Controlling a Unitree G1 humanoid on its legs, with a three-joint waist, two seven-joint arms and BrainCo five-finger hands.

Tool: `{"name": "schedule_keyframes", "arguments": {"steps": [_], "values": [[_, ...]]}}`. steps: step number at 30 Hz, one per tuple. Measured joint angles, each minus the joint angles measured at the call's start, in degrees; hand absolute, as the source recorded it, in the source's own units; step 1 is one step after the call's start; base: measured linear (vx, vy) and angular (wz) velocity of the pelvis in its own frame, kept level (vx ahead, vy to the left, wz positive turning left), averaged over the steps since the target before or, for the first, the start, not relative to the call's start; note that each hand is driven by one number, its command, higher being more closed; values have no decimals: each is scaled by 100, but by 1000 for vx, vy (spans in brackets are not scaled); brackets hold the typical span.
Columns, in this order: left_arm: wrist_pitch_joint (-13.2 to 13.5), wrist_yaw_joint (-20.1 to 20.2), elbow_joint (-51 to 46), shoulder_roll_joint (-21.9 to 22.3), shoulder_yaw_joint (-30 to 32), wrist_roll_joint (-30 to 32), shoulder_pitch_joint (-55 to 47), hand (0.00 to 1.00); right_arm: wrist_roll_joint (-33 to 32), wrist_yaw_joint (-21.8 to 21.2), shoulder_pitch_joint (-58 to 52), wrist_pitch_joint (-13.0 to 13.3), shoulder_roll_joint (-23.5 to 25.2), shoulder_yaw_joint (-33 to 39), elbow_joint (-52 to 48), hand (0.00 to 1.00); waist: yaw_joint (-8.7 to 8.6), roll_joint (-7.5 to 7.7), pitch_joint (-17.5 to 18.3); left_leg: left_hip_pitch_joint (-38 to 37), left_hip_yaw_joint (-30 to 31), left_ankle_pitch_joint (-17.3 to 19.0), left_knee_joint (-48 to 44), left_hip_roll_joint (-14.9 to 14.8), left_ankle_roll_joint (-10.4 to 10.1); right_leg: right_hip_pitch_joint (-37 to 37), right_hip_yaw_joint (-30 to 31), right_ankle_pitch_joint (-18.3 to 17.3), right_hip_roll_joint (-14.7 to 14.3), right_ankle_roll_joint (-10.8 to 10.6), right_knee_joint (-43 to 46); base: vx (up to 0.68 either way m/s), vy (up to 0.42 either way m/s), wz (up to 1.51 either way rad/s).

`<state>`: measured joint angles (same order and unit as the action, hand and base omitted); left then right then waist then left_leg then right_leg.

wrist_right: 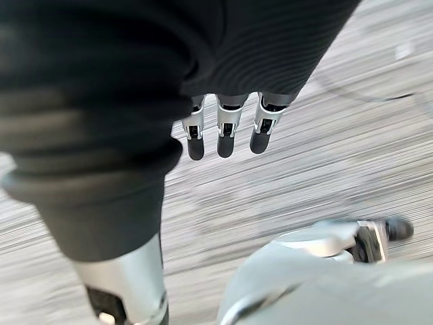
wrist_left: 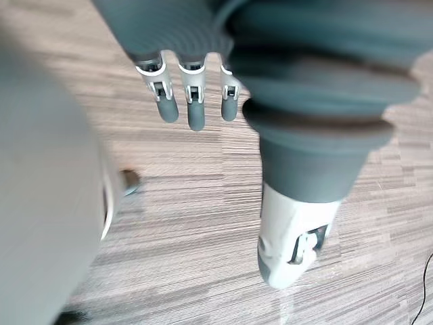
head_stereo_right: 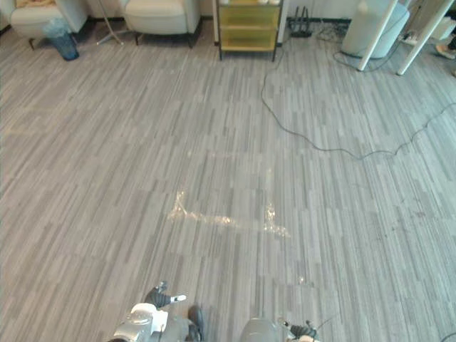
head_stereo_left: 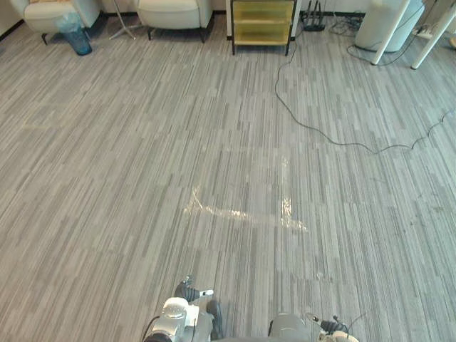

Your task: Pick up cushions and gather them together orderly.

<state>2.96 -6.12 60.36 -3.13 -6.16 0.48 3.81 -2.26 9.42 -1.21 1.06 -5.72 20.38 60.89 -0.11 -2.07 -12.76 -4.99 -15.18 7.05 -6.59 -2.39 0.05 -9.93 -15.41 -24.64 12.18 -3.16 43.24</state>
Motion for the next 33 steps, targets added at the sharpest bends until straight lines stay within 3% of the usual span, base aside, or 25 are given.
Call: {"name": "schedule_keyframes", "arguments": {"steps": [2, 3, 5, 6, 7, 9, 12, 13, 14, 17, 19, 20, 21, 23, 24, 25, 26, 27, 28, 29, 30, 31, 33], "values": [[2, -8, -1, -2, -3, -23, 24, 0, 0, 2, 20, -4, -98, -36, -134, 0, -30, -98, -43, -184, -29, 0, 14, -96, 0, -468, -17, 209, -119, 55, -640, 393, -76, 2], [7, -16, -4, -3, -19, -53, 59, 0, -1, 8, 21, -8, -132, -37, -159, 0, -72, -140, -67, -310, -30, 2, 52, -152, -3, -820, 39, 747, -164, 57, -1348, 402, -154, 26], [14, -16, -6, -12, -54, -53, 46, 0, -1, 11, -11, -22, -117, -37, -149, 0, -100, -84, -59, -499, -35, 172, 45, -176, -290, -969, 242, 1766, -194, 98, -2452, 443, -212, 29], [9, -23, 26, 50, -37, -55, 0, 0, 0, 3, -85, -47, -186, -37, -98, 0, -93, -164, -72, -726, 11, 413, 44, -286, -643, -1018, 342, 2581, -326, 390, -2343, 475, -249, -6], [23, 5, 67, 106, -48, -55, -32, 0, 0, 4, -5, -35, -184, -35, -121, 0, -64, -233, -56, -707, -9, 349, -41, -378, -684, -1156, 394, 2249, -375, 445, -1921, 459, -254, -14], [25, 19, 114, 207, -51, -53, -8, 0, 2, -16, 66, -24, -244, -30, -126, 0, -152, -182, -88, -670, 31, 247, -552, -428, -793, -1234, 396, 1648, -286, 536, -1317, 424, -309, 5], [55, 28, 106, 334, -43, -50, 4, 0, 1, -41, -6, -22, -270, -44, -106, 0, -294, -173, -128, 363, 254, -121, -2942, -918, -689, -709, 130, 1218, -291, 554, -1335, 356, -300, 43], [53, 31, 62, 384, 82, -55, -72, 0, -11, -40, -80, -31, -245, -45, -115, 0, -226, -192, -134, 903, 203, 24, -4312, -1196, -548, -205, 40, 1110, -456, 529, -1634, 276, -201, 8], [77, 24, -14, 382, 122, -55, -42, 0, -14, -43, -119, -17, -235, -24, -105, 0, -152, -157, -154, 1100, 167, 141, -4622, -1182, -604, 156, -5, 1099, -472, 524, -1873, 278, -161, -10], [136, 72, -16, 387, 128, -54, -14, 0, -13, -42, -122, -8, -231, -22, -76, 0, -72, -93, -179, 1362, -334, 297, -4005, -1006, -508, 799, -41, 1120, -454, 494, -2402, 254, -63, -7], [157, 118, -84, 393, 132, -46, 0, 0, -11, -48, -101, -4, -230, -10, -86, 0, -51, -114, -173, 1489, -426, 243, -1885, -519, -573, 1127, -29, 1120, -400, 414, -2684, 334, 5, -6], [156, 125, -93, 393, 132, -47, -3, 0, -8, -49, -95, -4, -229, -9, -86, 0, -46, -124, -176, 1490, -396, 190, -1566, -451, -605, 1153, -19, 1109, -398, 394, -2700, 395, 76, -12], [149, 135, -108, 401, 129, -47, -17, 0, -1, -48, -90, -6, -229, 21, -82, 0, -27, -184, -189, 1445, -153, -216, -324, -190, -771, 1319, 2, 1039, -402, 276, -2797, 448, 113, -12], [140, 136, -102, 423, 126, -47, -21, 0, 3, -44, -112, -7, -238, 31, -80, 0, -5, -302, -189, 1390, -142, -504, 239, -146, -768, 1557, 7, 941, -490, 123, -2945, 502, 178, -11], [139, 135, -87, 435, 128, -48, -51, 0, 5, -41, -160, -9, -297, 18, -76, 0, 15, -408, -164, 1389, -152, -823, 230, -190, -482, 1839, 56, 784, -592, -51, -3029, 480, 222, -14], [134, 136, -67, 384, 129, -49, -47, 0, 7, -50, -183, -11, -254, -20, -67, 0, 41, -338, -110, 1324, -167, -1144, 101, -53, -125, 2022, 145, 624, -472, -191, -3036, 494, 214, -11], [133, 135, -62, 367, 127, -49, -43, 0, 8, -50, -183, -10, -227, -43, -61, 0, 42, -247, -88, 1307, -169, -1020, 49, 47, -46, 2043, 145, 576, -374, -243, -3025, 626, 208, 4], [131, 136, -12, 344, 125, -50, -42, 0, 9, -57, -241, -5, -169, -55, -45, 0, 37, 20, 61, 1382, -187, -649, -188, 364, 78, 1995, 262, 485, -29, -372, -2829, 540, 168, 17], [128, 147, -5, 351, 71, -52, -35, 0, 9, -59, -233, -8, -157, -45, -12, 0, 49, 84, 114, 1413, -192, -415, -326, 512, 150, 1775, 497, 460, 151, -415, -2315, 551, 176, 23], [131, 161, -2, 350, 35, -52, -35, 0, 10, -61, -234, -8, -147, -36, -2, 0, 54, 98, 111, 1387, -166, -317, -380, 583, 200, 1595, 675, 472, 227, -430, -1845, 524, 193, 39], [131, 174, -5, 322, 2, -57, -25, 0, 13, -68, -245, -9, -103, -21, 48, 0, 36, 140, 103, 1247, -82, -182, -428, 703, 210, 1170, 967, 654, 349, -650, -716, 520, 171, 57], [107, 178, 26, 256, -47, -58, -30, 0, 12, -97, -249, -30, -53, 1, 111, 0, 38, 145, 88, 989, 81, -61, -429, 786, 247, 810, 1171, 597, 327, -847, 326, 507, 137, 59], [98, 175, 62, 207, -105, -59, -54, 0, 12, -115, -267, -49, -42, 18, 125, 0, 36, 89, 62, 574, 253, 20, -286, 782, 240, 637, 1048, 438, 275, -719, 806, 467, 21, 44]]}}
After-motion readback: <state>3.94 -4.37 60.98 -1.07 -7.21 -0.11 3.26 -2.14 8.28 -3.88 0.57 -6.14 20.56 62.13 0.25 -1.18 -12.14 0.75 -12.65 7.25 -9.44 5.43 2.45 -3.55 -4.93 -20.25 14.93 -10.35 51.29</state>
